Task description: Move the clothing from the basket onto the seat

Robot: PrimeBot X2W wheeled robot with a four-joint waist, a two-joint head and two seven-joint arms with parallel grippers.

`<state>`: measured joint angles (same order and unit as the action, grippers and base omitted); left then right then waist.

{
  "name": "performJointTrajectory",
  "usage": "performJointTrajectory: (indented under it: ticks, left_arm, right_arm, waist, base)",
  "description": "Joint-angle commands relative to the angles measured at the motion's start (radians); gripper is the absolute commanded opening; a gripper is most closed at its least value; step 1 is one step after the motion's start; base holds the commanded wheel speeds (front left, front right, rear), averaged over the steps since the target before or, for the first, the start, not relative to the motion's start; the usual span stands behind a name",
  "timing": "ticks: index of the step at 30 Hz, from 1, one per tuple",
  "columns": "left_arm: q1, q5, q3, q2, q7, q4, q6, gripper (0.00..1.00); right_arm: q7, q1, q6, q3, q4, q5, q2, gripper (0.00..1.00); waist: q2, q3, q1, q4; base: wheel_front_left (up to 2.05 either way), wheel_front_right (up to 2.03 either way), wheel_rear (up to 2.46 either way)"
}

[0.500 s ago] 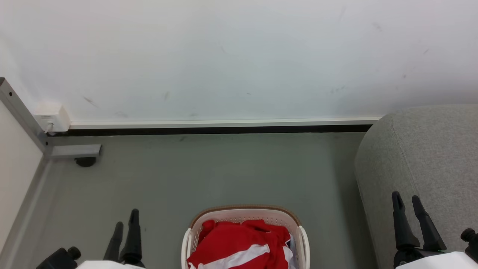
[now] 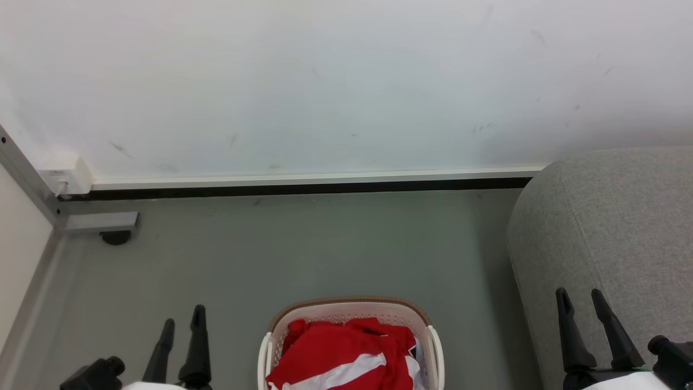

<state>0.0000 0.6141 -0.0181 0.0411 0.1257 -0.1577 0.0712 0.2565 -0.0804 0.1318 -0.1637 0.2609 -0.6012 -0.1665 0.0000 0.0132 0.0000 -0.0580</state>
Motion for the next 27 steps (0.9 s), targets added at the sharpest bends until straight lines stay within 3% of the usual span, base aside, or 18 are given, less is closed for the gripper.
performJointTrajectory:
  ticks: [1,27]
  left_arm:
    - [0.003,-0.038,0.0,0.009,0.009,0.011,0.005,1.0]
    - [0.032,-0.306,0.006,0.011,0.072,-0.018,0.021,1.0]
  right_arm:
    - [0.005,-0.004,-0.001,0.01,-0.002,0.04,-0.002,1.0]
    - [0.007,0.01,-0.001,0.064,0.042,0.381,0.057,1.0]
  waist:
    - [0.0,0.0,0.0,-0.002]
    - [0.0,0.002,0.0,-0.034]
  base:
    - [0.0,0.0,0.0]
    - [0.0,0.0,0.0]
